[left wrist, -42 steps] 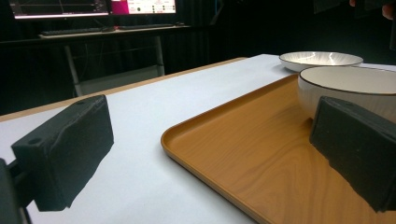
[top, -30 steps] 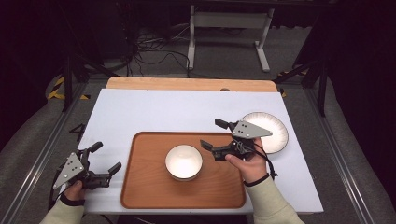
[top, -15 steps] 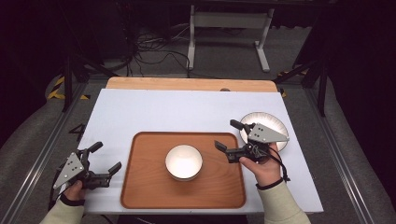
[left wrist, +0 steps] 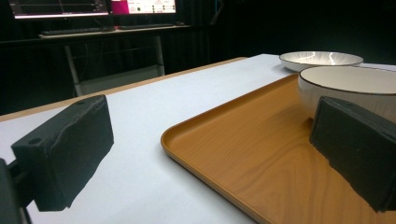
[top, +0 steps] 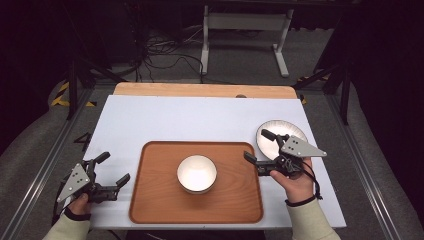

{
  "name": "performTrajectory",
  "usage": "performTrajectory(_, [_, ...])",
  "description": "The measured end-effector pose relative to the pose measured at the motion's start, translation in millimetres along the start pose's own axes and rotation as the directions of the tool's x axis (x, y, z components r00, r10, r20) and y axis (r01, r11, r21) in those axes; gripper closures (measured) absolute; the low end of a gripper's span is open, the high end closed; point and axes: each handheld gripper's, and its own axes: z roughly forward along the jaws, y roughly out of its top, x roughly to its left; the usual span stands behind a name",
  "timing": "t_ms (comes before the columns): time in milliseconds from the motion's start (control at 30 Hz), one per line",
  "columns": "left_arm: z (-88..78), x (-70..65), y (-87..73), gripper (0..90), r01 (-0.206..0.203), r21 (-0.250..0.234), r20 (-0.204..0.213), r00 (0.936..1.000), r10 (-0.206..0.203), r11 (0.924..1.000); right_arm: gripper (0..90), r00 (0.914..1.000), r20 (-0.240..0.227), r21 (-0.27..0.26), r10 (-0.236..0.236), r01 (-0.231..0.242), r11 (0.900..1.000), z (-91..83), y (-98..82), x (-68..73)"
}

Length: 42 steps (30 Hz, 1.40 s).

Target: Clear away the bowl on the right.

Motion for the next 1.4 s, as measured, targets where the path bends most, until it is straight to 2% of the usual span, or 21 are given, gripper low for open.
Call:
performTrajectory(133, [0.0,0.0,0.0,0.3,0.001,0.000,-0.001,1.0000,-0.001,1.0000,7.1,0.9999,0.013,-0.007,-0.005,0.005,1.000,-6.6,-4.7,-3.2])
performTrajectory(300, [-0.1,0.0,0.1,0.3,0.000,0.002,0.001,1.0000,0.000,1.0000,5.1,0.9997,0.021,-0.030,0.013,-0.012,0.999,-14.5,-14.8,-7.9])
performTrajectory(600, [0.1,0.0,0.1,0.3,0.001,0.003,0.000,1.0000,-0.001,1.0000,4.3,0.9981,0.060,-0.060,0.014,-0.010,0.998,-27.8,-40.0,-14.6])
performTrajectory(800, [0.0,0.1,0.1,0.3,0.000,0.003,0.000,1.0000,0.000,1.0000,4.3,0.9957,0.069,-0.093,0.061,-0.055,0.994,-36.7,-54.3,-19.5])
performTrajectory(1100, [0.1,0.1,0.2,0.3,0.000,0.004,0.000,1.0000,0.000,1.0000,4.2,0.9942,0.084,-0.074,0.067,-0.061,0.995,-43.6,-70.9,-22.3])
performTrajectory(1200, [0.1,0.1,0.2,0.2,0.001,0.004,0.000,1.0000,-0.001,1.0000,4.2,0.9932,0.089,-0.052,0.075,-0.071,0.996,-44.7,-78.9,-22.9])
performTrajectory(1400, [0.1,0.2,0.2,0.2,0.000,0.004,0.001,1.0000,0.000,1.0000,4.2,0.9901,0.104,-0.039,0.094,-0.090,0.995,-45.7,-87.7,-24.6])
